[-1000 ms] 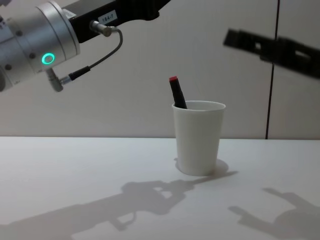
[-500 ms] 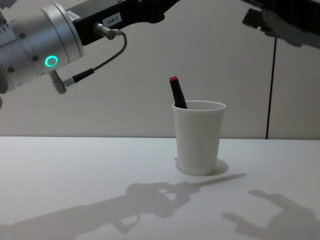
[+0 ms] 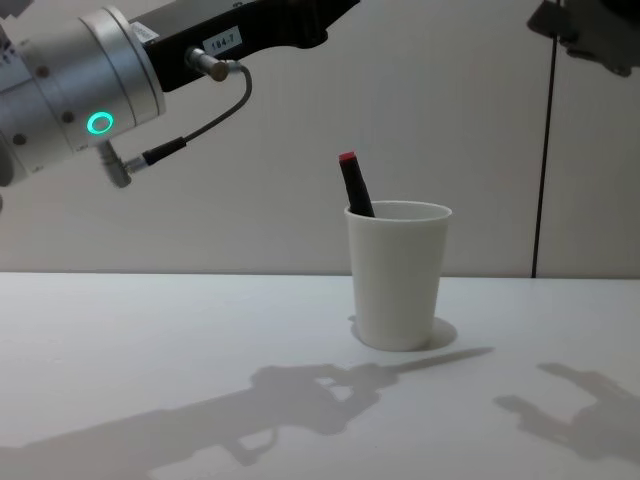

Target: Place the pen into the pen holder.

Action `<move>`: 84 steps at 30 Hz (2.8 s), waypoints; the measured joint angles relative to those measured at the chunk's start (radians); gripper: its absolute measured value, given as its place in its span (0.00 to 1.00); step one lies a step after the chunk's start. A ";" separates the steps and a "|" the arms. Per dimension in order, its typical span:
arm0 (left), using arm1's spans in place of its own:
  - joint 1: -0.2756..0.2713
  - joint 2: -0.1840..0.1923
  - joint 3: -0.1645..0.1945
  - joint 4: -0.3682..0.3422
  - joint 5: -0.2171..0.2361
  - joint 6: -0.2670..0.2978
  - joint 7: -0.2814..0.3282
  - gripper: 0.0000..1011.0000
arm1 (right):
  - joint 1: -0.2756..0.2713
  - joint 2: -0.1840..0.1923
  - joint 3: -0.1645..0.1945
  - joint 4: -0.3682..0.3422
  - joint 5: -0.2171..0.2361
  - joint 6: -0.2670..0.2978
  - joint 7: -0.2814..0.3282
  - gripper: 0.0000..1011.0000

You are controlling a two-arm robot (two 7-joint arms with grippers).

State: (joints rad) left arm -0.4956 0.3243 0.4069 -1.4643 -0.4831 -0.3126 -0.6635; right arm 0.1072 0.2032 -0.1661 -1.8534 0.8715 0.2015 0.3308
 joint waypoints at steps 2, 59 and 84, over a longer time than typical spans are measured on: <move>-0.003 0.001 0.002 0.003 -0.001 -0.001 -0.001 0.19 | 0.003 -0.016 0.007 0.002 0.019 0.000 -0.015 0.99; -0.015 0.027 0.034 0.001 -0.008 0.000 0.004 0.19 | 0.179 -0.134 -0.060 0.075 0.256 0.148 -0.219 0.99; -0.011 0.031 0.031 -0.005 -0.003 0.005 0.010 0.19 | 0.214 -0.132 -0.105 0.115 0.232 0.133 -0.222 0.67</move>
State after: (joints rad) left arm -0.5066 0.3552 0.4376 -1.4691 -0.4864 -0.3078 -0.6533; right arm 0.3216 0.0716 -0.2711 -1.7388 1.1034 0.3342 0.1085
